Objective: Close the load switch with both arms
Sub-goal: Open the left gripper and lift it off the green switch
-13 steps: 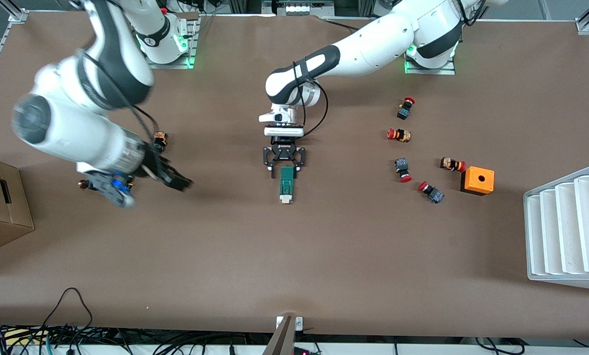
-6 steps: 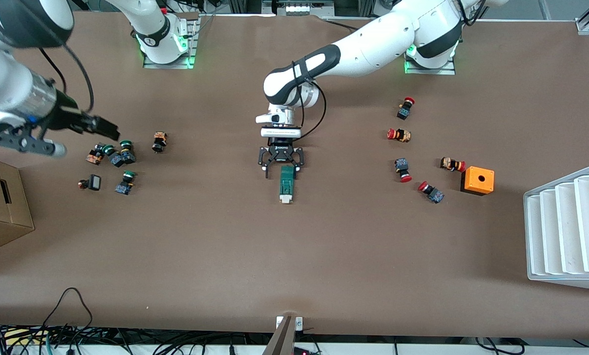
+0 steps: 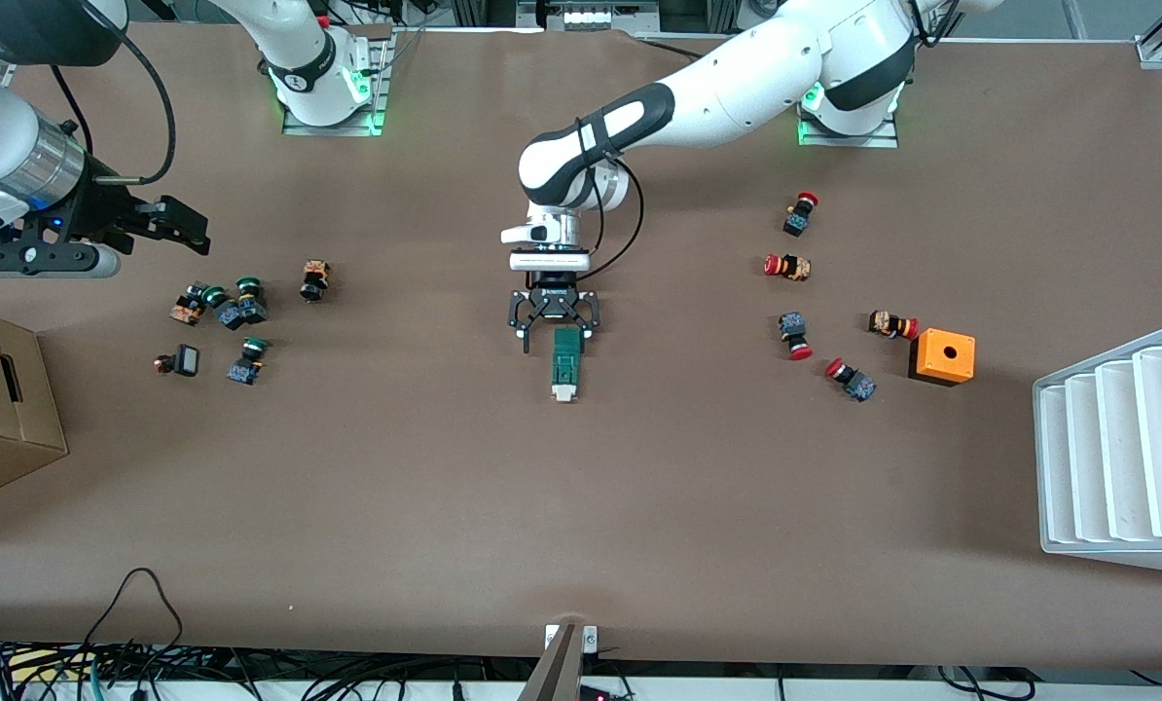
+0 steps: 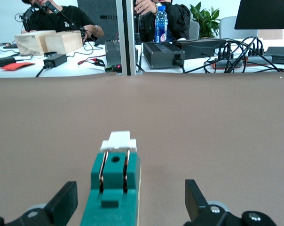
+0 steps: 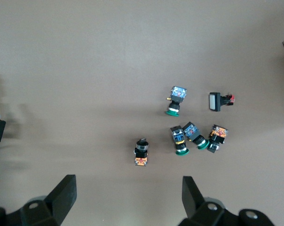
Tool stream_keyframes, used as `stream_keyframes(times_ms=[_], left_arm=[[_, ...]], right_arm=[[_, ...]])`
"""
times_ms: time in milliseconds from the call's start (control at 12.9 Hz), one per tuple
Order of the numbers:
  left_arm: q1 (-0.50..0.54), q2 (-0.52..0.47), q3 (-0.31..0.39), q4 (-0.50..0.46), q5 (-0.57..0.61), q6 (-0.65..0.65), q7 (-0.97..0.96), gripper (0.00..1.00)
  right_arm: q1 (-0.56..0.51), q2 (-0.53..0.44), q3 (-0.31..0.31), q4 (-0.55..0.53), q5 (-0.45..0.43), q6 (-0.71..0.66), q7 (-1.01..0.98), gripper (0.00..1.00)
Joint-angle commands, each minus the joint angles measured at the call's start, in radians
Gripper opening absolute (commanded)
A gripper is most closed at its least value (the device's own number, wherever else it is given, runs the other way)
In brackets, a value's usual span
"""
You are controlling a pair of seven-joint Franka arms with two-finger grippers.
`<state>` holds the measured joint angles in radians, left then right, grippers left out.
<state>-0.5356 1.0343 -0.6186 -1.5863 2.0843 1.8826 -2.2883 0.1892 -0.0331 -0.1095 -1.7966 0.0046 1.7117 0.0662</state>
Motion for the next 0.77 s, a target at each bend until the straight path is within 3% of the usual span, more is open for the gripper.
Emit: stream_keyframes(times_ms=[0,232,464,695], left_arm=[[0.016,-0.069,-0.009,-0.031,-0.079,0.007,0.088,1.0],[0.025,-0.144,-0.012,-0.037,-0.202,0.052,0.186,1.0],[0.078,-0.223,-0.081,-0.032,-0.389,0.066,0.388,1.0],[0.097,-0.292,-0.095,0.008,-0.602,0.073,0.608,1.0]], right_arm=[[-0.04,0.009,0.02,0.045,-0.006,-0.007,-0.057,0.99],[-0.068,0.007,0.039,0.046,-0.002,-0.007,-0.083,0.99],[-0.053,0.033,0.04,0.097,-0.002,-0.012,-0.071,0.99],[-0.033,0.081,0.04,0.144,-0.014,-0.034,-0.069,0.99]])
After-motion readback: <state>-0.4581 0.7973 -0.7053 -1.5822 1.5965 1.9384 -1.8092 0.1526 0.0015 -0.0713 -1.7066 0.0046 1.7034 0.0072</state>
